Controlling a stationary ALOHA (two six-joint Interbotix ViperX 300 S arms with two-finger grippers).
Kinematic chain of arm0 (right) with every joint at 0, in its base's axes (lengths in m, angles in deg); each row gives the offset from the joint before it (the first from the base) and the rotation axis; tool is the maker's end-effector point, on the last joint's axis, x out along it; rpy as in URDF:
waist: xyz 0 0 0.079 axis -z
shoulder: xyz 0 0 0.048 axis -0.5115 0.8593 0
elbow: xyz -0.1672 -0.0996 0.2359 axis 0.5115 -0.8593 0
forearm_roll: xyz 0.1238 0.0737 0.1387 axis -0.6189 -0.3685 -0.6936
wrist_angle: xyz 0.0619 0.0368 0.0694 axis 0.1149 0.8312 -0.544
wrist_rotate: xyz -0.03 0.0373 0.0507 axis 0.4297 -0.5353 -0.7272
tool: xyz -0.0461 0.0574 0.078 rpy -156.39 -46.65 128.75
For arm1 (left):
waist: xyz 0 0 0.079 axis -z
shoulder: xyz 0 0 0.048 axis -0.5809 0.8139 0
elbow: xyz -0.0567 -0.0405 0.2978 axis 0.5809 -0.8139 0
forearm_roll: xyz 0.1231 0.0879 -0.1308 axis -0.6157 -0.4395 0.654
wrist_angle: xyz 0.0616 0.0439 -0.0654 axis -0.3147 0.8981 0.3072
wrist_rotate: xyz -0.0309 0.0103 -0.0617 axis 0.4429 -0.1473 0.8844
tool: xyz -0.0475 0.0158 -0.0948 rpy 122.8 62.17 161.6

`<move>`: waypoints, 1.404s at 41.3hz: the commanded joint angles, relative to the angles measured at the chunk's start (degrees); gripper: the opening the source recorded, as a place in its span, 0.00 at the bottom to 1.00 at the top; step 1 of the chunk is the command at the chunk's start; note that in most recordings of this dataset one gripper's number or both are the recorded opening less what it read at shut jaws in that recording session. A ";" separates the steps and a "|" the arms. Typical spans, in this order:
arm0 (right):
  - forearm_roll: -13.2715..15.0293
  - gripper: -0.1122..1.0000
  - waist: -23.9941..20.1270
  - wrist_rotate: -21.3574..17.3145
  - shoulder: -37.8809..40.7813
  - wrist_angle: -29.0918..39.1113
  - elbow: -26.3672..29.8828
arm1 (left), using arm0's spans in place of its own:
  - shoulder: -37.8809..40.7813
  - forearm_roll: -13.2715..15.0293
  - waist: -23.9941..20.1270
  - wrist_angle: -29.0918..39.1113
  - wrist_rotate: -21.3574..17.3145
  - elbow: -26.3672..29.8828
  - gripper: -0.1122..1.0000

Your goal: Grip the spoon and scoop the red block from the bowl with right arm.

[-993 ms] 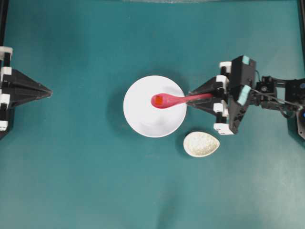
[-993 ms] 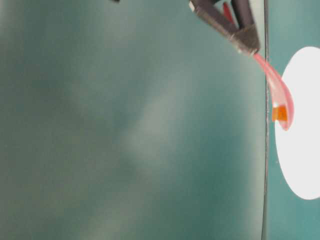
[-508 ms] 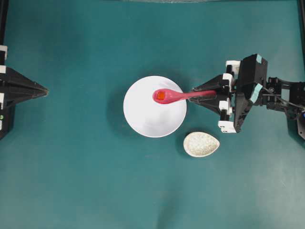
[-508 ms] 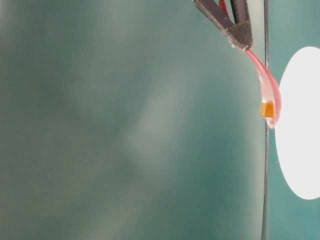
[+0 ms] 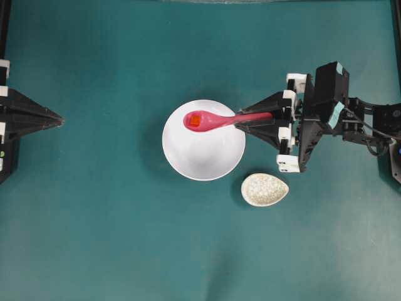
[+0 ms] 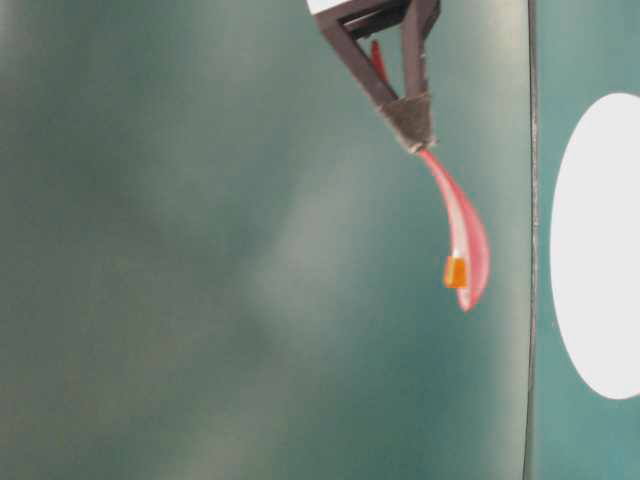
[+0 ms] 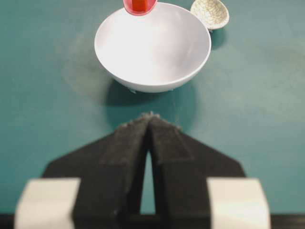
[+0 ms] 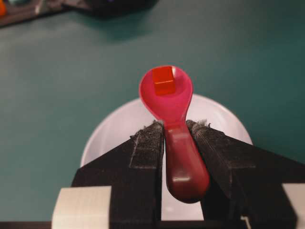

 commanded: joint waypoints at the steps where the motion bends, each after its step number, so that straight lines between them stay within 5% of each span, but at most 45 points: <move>1: 0.09 0.32 -0.18 -0.79 -1.14 -0.70 2.02 | 0.44 -0.18 -0.09 -0.26 -0.18 1.58 0.10; 58: 0.00 0.32 -0.26 -1.93 -7.73 2.90 2.90 | 0.62 -0.09 -0.09 -0.26 -0.09 1.05 0.10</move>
